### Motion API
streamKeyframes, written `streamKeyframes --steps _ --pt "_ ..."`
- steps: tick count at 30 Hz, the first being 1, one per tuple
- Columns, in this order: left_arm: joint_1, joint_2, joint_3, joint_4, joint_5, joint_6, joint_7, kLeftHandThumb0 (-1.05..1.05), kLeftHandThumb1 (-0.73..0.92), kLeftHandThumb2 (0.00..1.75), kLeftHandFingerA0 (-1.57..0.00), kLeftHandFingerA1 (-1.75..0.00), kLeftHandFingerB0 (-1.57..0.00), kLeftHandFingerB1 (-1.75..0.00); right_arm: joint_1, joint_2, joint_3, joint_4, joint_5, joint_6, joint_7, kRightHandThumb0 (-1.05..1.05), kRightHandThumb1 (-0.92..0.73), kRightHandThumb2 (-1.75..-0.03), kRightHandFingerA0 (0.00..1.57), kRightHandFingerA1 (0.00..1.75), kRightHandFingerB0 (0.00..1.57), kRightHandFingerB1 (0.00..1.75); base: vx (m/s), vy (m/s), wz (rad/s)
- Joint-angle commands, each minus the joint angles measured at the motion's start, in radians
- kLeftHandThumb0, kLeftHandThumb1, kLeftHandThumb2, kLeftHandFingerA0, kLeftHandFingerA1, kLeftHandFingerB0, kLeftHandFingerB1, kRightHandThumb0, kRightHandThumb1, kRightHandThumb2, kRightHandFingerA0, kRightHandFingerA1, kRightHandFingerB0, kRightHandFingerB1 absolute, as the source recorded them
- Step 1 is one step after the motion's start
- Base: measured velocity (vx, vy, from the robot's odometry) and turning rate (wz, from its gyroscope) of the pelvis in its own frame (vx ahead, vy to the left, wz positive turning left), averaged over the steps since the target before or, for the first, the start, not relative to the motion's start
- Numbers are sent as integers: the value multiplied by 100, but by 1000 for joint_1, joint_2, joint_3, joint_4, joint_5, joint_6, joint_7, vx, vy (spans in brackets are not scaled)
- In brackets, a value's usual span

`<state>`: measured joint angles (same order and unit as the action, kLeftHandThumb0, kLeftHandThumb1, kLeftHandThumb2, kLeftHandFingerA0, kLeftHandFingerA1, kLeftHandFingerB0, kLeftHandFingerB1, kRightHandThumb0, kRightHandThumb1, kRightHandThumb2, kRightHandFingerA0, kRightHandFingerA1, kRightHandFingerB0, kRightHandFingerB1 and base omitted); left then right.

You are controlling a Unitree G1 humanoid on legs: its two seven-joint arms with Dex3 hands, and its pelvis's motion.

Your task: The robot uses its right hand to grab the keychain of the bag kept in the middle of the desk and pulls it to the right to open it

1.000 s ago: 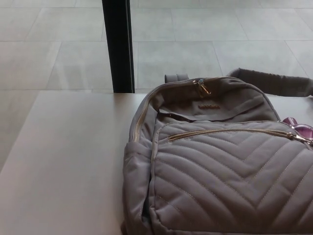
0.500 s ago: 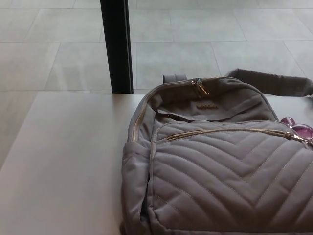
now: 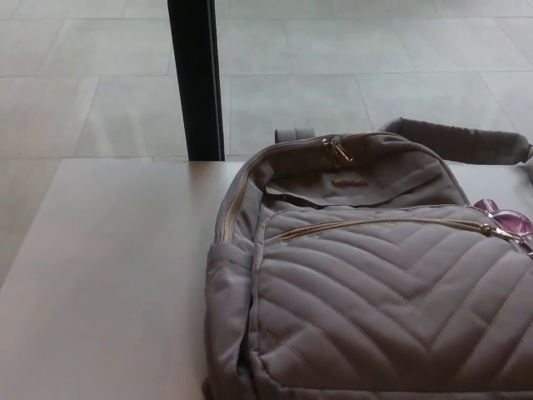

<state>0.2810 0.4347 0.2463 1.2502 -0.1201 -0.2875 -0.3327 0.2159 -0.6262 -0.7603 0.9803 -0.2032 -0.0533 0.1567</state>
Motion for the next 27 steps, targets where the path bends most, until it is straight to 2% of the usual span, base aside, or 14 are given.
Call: streamKeyframes --steps 1,3,6,7,8,13,15,16,17,20,21,23,25,27 --pt "2 46 -12 -3 30 45 37 -73 92 73 -52 -51 -34 -42 -12 67 -29 108 198 60 135 -65 -56 -89 44 73 10 54 0 0 0" --pt "-2 45 -4 4 16 56 24 -72 74 107 -48 -62 -31 -54 4 58 19 101 168 37 151 -67 -57 -90 49 79 10 55 0 0 0" --pt "-15 40 10 19 2 81 22 -72 73 108 -48 -62 -31 -53 29 57 37 83 193 31 166 -62 -56 -90 40 75 8 53 0 0 0" --pt "-4 41 9 2 2 70 20 -73 92 70 -53 -52 -33 -41 29 52 43 100 194 21 147 -63 -56 -88 45 76 10 54 0 0 0" --pt "-4 41 11 1 2 70 22 -73 74 107 -47 -61 -30 -52 37 47 52 94 199 31 148 -63 -57 -88 46 77 11 54 0 0 0" --pt "-6 41 22 10 0 74 18 -73 72 107 -48 -62 -30 -53 61 21 159 99 151 -13 129 -59 -71 -61 51 91 14 50 0 0 0" --pt "-5 41 19 12 4 71 18 -73 73 107 -48 -62 -31 -53 76 2 248 103 93 -53 82 -65 -57 -90 56 82 18 54 0 0 0" --pt "-7 42 21 18 4 73 20 -74 73 107 -48 -61 -32 -53 77 -6 288 110 70 -71 57 -60 -68 -60 51 84 23 48 0 0 0" --pt "-7 42 20 18 5 72 19 -74 92 68 -53 -51 -35 -41 78 -9 304 113 68 -80 53 -59 -68 -60 51 87 23 48 0 0 0" --pt "-9 44 19 10 5 76 18 -74 92 68 -52 -50 -34 -41 71 -21 360 114 85 -89 57 -61 -51 -85 70 86 19 54 0 0 0" --pt "-12 46 13 13 13 72 22 -75 73 107 -48 -60 -30 -52 63 -22 367 122 98 -90 56 -63 -52 -87 72 83 19 54 0 0 0" --pt "-19 45 16 13 9 76 25 -74 72 108 -49 -62 -29 -52 62 -22 368 117 115 -101 56 -64 -52 -87 73 82 18 55 0 0 0" --pt "-24 47 14 6 11 79 30 -76 92 68 -56 -51 -37 -42 63 -18 362 107 133 -106 58 -65 -52 -88 74 80 19 55 0 0 0" --pt "-24 47 24 -2 -2 86 19 -73 72 107 -47 -63 -30 -53 53 -21 369 125 133 -116 57 -65 -52 -87 74 81 19 55 0 0 0"
